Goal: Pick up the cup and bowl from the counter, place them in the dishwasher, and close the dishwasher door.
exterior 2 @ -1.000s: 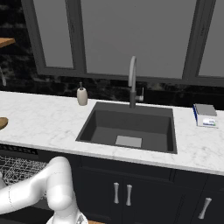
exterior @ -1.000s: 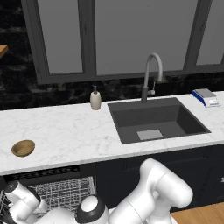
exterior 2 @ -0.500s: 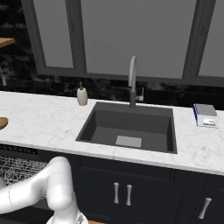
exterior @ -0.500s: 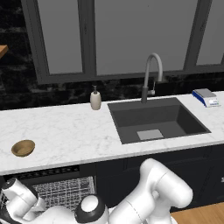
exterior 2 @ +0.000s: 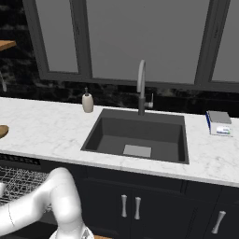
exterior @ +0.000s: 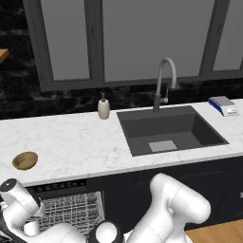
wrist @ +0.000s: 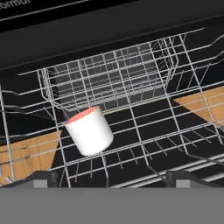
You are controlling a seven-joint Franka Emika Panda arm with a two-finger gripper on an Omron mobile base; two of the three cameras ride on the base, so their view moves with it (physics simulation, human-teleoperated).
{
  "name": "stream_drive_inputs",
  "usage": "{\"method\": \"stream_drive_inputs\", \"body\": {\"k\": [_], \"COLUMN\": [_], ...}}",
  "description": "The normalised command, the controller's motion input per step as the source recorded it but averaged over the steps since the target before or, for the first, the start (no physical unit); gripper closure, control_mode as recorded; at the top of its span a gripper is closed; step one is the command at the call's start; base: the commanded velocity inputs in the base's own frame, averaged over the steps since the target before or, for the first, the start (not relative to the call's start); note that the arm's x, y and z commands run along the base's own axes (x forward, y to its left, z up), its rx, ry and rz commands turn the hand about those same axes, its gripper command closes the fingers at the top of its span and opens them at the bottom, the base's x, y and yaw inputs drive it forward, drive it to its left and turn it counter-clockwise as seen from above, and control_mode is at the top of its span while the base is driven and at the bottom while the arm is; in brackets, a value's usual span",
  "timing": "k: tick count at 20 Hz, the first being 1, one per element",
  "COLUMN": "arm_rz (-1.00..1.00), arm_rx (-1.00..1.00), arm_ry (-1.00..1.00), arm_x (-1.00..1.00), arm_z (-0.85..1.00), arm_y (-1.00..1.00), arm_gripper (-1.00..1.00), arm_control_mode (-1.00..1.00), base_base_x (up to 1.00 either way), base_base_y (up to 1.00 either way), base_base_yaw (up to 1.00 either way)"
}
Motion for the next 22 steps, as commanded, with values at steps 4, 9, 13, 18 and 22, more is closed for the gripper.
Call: {"method": "stream_drive_inputs", "body": {"k": [4, 9, 13, 18, 22], "arm_rz": [0.00, 0.01, 0.04, 0.03, 0.04], "arm_rx": [0.22, 0.21, 0.18, 0.14, 0.06], "arm_ry": [-0.13, -0.08, -0.04, 0.00, 0.01], "arm_x": [-0.13, -0.07, 0.00, 0.00, 0.36], "arm_z": [0.99, 0.91, 0.95, 1.00, 0.95], "arm_y": [-0.28, -0.16, -0.13, -0.15, -0.14], "arm_gripper": [-1.00, -1.00, -1.00, -1.00, -1.00], "arm_control_mode": [-1.00, -1.00, -1.00, -1.00, -1.00], "base_base_x": [0.00, 0.00, 0.00, 0.00, 0.00], "base_base_y": [0.00, 0.00, 0.00, 0.00, 0.00], "base_base_yaw": [0.00, 0.00, 0.00, 0.00, 0.00]}}
